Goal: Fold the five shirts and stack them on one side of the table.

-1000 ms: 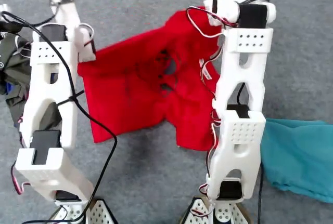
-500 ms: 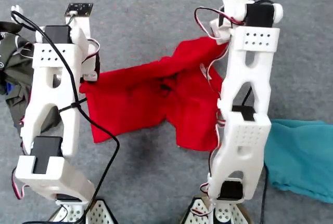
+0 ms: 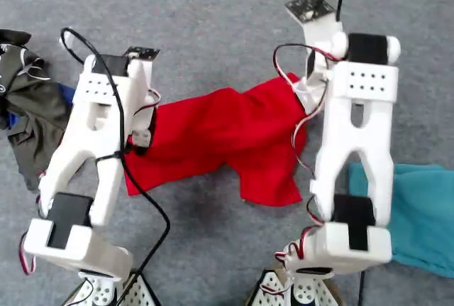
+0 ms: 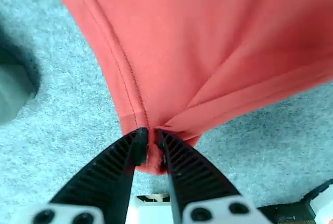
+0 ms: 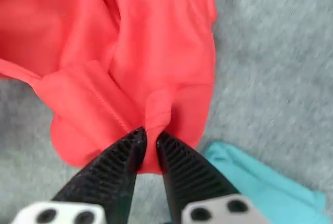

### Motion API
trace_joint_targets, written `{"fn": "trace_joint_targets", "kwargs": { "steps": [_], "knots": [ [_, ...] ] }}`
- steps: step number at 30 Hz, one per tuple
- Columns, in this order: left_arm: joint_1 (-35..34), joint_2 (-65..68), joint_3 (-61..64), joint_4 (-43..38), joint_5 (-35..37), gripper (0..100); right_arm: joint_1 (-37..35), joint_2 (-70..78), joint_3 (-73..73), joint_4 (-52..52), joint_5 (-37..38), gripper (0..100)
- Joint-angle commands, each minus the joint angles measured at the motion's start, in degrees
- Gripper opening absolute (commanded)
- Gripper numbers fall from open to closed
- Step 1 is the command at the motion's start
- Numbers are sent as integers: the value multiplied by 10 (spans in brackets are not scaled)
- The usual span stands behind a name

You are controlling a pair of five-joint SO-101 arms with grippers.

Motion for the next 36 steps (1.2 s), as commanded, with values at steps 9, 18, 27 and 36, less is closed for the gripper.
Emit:
{"fn": "trace_joint_targets", "kwargs": {
  "steps": [9,18,27,36],
  "knots": [
    [8,-137,179,-102,-4,19,16,-102,171,-26,39,5],
    [8,-145,193,-101,-5,19,16,-128,214,-34,39,5],
    [3,-147,187,-91,-2,114,16,-129,218,-21,63,228],
    [2,-148,19,16,-3,243,15,-168,116,3,61,221]
  ]
}}
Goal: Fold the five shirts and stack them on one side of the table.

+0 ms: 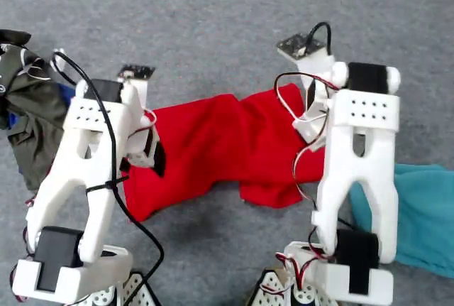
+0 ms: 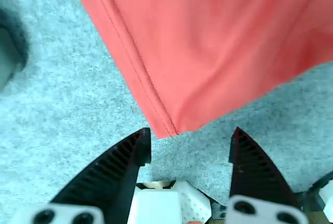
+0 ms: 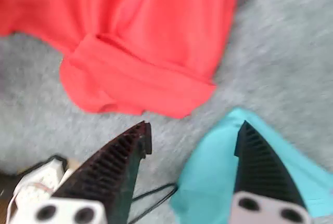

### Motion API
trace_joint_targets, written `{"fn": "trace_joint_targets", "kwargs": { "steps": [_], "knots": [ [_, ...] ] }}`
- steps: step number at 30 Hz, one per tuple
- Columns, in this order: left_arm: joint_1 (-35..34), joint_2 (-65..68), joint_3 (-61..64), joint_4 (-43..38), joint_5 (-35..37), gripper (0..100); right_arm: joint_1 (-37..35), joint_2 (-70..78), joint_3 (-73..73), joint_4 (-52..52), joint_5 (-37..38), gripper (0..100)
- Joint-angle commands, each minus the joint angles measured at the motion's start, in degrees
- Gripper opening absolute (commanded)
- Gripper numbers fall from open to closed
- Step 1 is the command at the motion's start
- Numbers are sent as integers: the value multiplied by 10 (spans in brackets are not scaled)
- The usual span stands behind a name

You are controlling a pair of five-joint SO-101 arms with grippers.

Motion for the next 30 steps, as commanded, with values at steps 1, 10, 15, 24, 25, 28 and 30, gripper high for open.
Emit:
{"fn": "trace_joint_targets", "kwargs": {
  "steps": [1,10,15,24,25,28,30],
  "knots": [
    [-1,-20,-109,17,-2,236,7,-31,-63,1,-5,196],
    [3,76,-135,-185,58,16,-23,155,-160,-120,-84,61],
    [4,195,-120,-279,130,19,-58,337,-255,-164,-119,37],
    [-11,369,-230,-253,127,19,-75,637,-545,-162,-182,37],
    [-11,384,-245,-244,127,19,-75,669,-579,-162,-184,37],
    [-27,429,-295,-229,127,19,-75,754,-687,-159,-184,36],
    [-45,458,-333,-223,127,19,-73,805,-756,-151,-184,35]
  ]
}}
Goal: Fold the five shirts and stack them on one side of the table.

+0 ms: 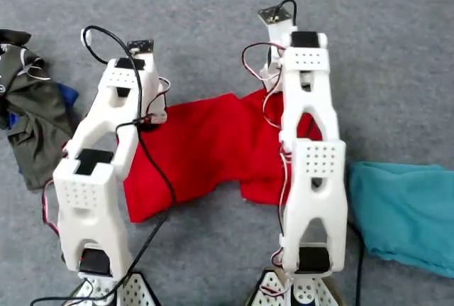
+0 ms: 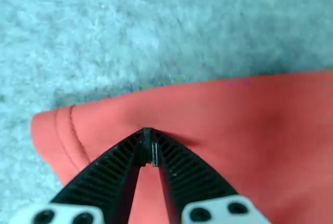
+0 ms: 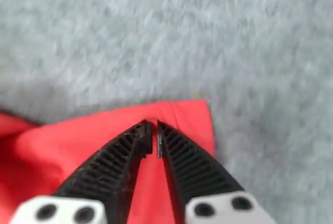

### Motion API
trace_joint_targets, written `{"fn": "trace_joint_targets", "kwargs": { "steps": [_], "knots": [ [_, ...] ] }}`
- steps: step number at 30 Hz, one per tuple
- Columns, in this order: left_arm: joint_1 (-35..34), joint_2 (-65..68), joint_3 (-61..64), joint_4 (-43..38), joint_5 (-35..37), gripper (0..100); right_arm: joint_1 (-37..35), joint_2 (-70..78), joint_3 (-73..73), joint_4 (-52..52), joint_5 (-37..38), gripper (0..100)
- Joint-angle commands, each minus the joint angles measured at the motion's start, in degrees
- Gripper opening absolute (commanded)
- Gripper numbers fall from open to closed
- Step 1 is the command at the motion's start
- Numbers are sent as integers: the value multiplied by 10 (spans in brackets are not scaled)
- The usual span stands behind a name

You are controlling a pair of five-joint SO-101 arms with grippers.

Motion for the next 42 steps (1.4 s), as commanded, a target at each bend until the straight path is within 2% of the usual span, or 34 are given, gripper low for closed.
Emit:
{"fn": "trace_joint_targets", "kwargs": {
  "steps": [1,7,24,31,37,42],
  "knots": [
    [-33,32,-85,9,0,19,-9,76,-147,5,-4,27],
    [-82,124,-192,20,-40,19,-7,143,-273,43,-4,6],
    [-182,293,-552,216,-93,19,18,131,-281,44,-2,6],
    [-170,311,-578,220,-90,19,43,78,-280,67,-1,6],
    [-99,270,-649,277,-89,19,20,16,-295,117,6,9],
    [-47,173,-696,277,-90,19,-16,-52,-318,168,95,9]
  ]
}}
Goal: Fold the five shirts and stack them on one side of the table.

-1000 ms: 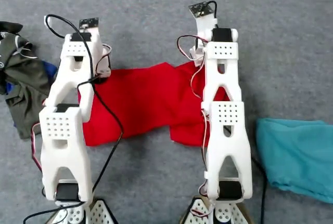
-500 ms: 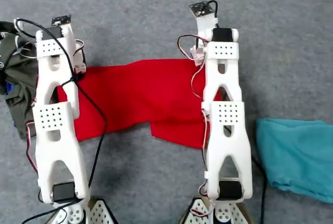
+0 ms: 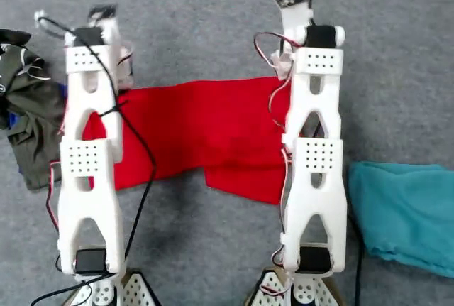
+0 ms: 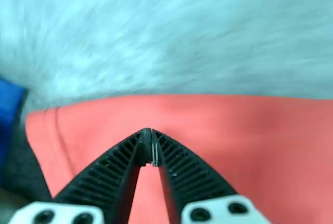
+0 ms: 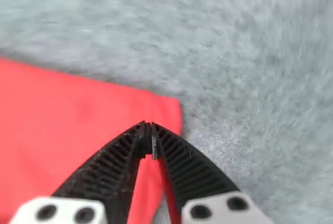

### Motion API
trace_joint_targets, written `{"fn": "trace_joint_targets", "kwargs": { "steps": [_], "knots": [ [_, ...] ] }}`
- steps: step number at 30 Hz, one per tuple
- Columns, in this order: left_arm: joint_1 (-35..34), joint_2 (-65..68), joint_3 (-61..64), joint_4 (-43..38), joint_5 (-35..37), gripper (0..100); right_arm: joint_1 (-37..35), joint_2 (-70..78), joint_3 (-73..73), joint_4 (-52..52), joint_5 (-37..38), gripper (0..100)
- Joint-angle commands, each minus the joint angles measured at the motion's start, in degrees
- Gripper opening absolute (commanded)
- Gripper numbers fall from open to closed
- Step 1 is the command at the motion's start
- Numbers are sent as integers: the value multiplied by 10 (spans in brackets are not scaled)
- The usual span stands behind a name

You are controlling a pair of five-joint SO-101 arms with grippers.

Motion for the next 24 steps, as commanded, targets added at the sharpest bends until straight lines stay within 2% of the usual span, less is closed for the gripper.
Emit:
{"fn": "trace_joint_targets", "kwargs": {
  "steps": [1,6,9,15,20,24],
  "knots": [
    [31,-119,-34,6,-3,19,-22,-102,-30,18,62,9],
    [40,-253,86,8,-17,19,-6,-213,58,19,149,9],
    [40,-346,232,8,-54,19,3,-322,204,19,221,19],
    [40,-544,531,3,-114,19,-8,-568,559,11,331,122],
    [6,-687,724,-81,-162,19,-48,-656,800,-96,396,131],
    [-62,-741,836,-181,-164,19,-101,-640,871,-133,393,133]
  ]
}}
